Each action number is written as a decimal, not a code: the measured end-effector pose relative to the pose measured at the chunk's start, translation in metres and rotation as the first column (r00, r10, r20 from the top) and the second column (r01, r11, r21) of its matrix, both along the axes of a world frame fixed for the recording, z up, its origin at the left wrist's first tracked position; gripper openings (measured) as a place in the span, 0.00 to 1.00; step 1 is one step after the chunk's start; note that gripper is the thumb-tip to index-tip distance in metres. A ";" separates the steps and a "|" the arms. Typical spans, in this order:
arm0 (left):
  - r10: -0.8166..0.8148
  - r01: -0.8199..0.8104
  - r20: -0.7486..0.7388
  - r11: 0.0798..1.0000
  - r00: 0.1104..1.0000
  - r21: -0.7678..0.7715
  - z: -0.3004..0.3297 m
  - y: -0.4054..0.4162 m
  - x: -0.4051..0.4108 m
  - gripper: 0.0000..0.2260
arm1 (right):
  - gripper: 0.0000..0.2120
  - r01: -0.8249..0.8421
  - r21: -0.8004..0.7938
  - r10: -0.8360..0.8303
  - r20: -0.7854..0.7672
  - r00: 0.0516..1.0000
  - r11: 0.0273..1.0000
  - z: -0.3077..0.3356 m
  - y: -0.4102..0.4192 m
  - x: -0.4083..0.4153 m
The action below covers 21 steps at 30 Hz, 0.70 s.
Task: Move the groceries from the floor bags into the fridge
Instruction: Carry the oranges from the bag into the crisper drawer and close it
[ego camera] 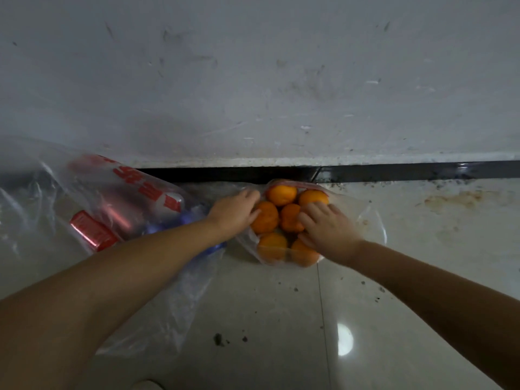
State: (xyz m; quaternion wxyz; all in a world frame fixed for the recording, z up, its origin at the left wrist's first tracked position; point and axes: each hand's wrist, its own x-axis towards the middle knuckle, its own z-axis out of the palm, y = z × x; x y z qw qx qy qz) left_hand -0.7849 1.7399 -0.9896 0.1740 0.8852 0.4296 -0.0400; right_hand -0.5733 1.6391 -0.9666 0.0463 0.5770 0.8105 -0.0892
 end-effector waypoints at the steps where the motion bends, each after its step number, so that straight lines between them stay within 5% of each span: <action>1: -0.186 0.182 0.013 0.974 0.983 0.137 0.002 -0.003 0.002 0.10 | 0.17 -0.001 -0.055 0.001 -0.002 1.000 0.999 0.002 -0.006 -0.005; 3: -0.488 0.469 0.018 0.847 0.872 0.251 0.004 -0.021 0.010 0.10 | 0.18 0.113 -0.260 -0.119 -0.006 0.993 0.959 0.002 -0.013 -0.012; 4: -0.552 0.548 -0.022 0.821 0.833 0.162 0.007 -0.030 0.018 0.10 | 0.21 0.153 -0.319 -0.148 0.042 0.988 0.935 -0.002 -0.012 -0.014; 7: -0.470 0.458 -0.270 0.882 0.840 -0.109 0.008 -0.052 0.046 0.14 | 0.25 0.102 -0.399 -0.017 0.211 0.977 0.911 -0.005 -0.007 -0.026; 11: -0.445 0.434 -0.454 0.890 0.772 -0.135 -0.003 -0.075 0.057 0.17 | 0.28 0.056 -0.522 0.173 0.379 0.909 0.851 -0.010 -0.008 -0.039; 17: -0.482 0.472 -0.266 0.875 0.835 -0.105 0.003 -0.063 0.030 0.22 | 0.31 0.080 -0.478 0.085 0.314 0.945 0.875 0.000 -0.010 -0.030; 21: -0.214 0.191 -0.047 0.938 0.976 -0.289 0.055 -0.059 0.022 0.27 | 0.31 0.273 -0.473 -0.263 0.088 0.961 0.838 0.071 -0.001 -0.015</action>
